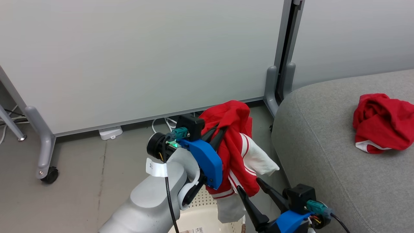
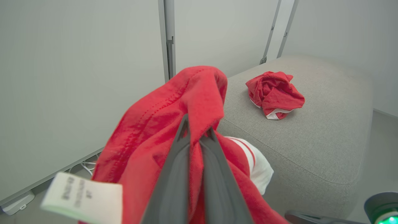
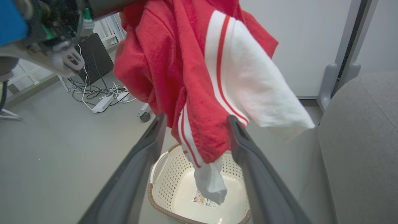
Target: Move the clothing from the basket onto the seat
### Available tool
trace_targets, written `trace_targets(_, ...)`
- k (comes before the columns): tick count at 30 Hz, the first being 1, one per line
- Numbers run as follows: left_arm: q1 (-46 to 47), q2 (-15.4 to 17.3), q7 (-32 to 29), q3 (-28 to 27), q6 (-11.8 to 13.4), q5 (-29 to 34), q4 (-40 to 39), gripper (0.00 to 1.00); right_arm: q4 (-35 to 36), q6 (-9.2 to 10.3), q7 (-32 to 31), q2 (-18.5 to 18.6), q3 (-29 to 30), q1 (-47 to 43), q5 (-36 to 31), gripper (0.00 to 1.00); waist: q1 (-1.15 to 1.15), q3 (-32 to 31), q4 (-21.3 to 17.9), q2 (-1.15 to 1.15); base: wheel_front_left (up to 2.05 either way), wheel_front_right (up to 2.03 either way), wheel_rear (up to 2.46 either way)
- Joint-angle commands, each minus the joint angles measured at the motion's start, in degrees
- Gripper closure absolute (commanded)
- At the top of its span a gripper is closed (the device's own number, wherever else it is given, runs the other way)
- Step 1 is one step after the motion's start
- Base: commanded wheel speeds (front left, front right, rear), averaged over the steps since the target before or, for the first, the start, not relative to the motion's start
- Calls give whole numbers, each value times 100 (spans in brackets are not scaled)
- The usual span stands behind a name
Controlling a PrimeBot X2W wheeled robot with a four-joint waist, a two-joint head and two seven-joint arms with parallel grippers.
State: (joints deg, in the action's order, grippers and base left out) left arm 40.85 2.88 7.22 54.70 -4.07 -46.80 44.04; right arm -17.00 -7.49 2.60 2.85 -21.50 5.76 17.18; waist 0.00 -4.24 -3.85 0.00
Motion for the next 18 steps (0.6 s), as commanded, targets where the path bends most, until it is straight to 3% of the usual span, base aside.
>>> trace_targets(1, 87, 4, 33, 17, 10, -19, 14, 100, 2, -1, -3, 8, 15, -1, -22, 0, 0, 3, 1, 0, 0, 0, 0)
trace_targets(9, 174, 4, 101, 255, 66, -239, 67, 100, -233, -1, -84, 8, -25, 391, -34, 0, 0, 32, 7, 0, 0, 0, 0)
trace_targets(18, 250, 4, 147, 515, 105, -481, 50, 100, -965, -1, -124, 8, -160, 1017, 96, 0, 0, 70, 41, 0, 0, 0, 0)
